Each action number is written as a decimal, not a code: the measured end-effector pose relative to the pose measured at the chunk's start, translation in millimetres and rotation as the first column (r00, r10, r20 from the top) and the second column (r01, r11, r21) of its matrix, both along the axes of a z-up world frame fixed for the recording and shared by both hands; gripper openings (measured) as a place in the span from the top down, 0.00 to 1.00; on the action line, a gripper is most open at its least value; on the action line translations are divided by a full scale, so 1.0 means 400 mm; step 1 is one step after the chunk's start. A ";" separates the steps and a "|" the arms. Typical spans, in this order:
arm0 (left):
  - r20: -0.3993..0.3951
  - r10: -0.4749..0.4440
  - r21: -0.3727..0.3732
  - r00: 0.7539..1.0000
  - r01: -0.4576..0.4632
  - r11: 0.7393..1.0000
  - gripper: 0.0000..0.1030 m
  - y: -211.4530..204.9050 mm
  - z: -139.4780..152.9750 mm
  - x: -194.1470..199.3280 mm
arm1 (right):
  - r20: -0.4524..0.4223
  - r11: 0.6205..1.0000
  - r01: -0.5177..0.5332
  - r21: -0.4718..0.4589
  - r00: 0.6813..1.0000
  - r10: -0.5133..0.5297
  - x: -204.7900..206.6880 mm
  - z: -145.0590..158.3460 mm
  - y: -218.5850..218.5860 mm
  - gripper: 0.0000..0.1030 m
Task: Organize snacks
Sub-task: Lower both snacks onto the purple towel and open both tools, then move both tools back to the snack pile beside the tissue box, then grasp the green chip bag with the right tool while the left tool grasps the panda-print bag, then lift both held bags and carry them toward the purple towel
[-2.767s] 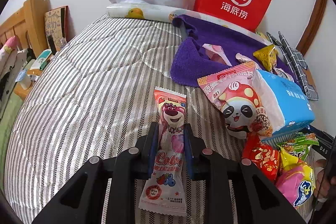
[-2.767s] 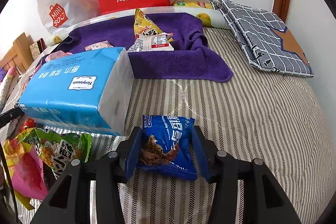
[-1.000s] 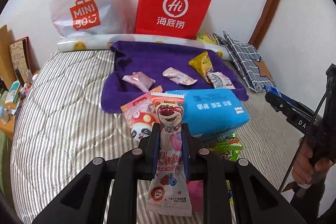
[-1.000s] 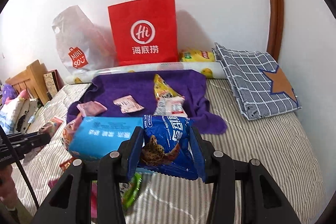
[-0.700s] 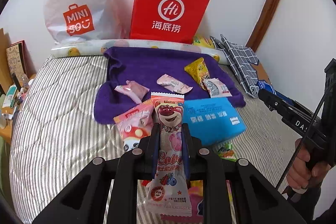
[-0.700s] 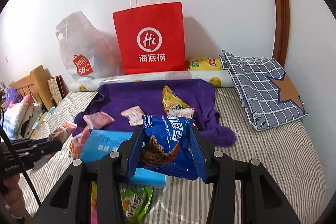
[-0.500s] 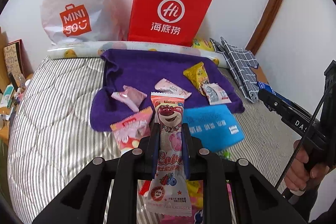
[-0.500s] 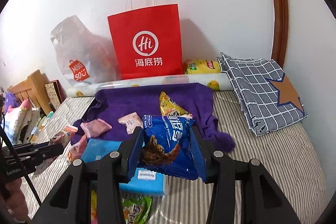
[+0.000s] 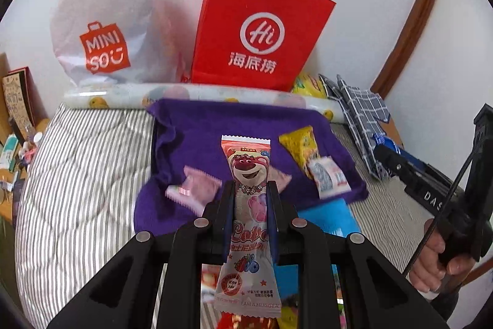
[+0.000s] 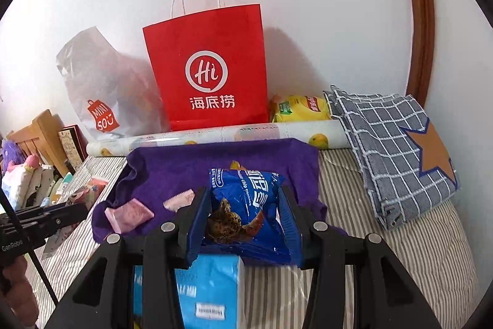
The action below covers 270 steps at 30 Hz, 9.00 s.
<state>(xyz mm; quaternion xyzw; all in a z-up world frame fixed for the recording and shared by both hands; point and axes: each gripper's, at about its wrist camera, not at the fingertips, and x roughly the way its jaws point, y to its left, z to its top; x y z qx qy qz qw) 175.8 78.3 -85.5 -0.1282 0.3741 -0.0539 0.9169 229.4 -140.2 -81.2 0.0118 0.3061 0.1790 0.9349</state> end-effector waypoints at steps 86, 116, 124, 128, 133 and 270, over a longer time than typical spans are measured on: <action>-0.011 0.025 0.092 1.000 -0.024 0.995 0.41 0.048 -0.061 -0.093 | -0.185 0.993 -0.118 0.033 0.975 0.122 -0.246 -0.146 -0.002 0.48; -0.150 0.017 0.071 0.989 -0.006 0.997 0.41 0.059 -0.161 -0.243 | -0.277 0.986 -0.163 0.041 0.946 0.168 -0.243 -0.290 0.080 0.44; -0.164 0.011 0.034 0.986 -0.006 0.999 0.41 0.064 -0.171 -0.233 | -0.226 0.990 -0.135 0.029 0.964 0.138 -0.276 -0.247 0.030 0.48; -0.170 0.014 -0.010 0.985 -0.016 1.000 0.41 0.069 -0.175 -0.208 | -0.185 0.995 -0.102 0.004 0.977 0.101 -0.293 -0.224 -0.007 0.48; -0.152 0.011 -0.034 0.988 -0.017 0.999 0.41 0.063 -0.164 -0.166 | -0.150 0.999 -0.029 -0.043 0.988 0.022 -0.293 -0.213 -0.060 0.48; 0.004 -0.054 0.038 0.999 0.054 0.998 0.60 -0.019 -0.014 -0.230 | -0.048 0.998 0.030 0.062 0.998 -0.028 -0.284 -0.020 -0.073 0.52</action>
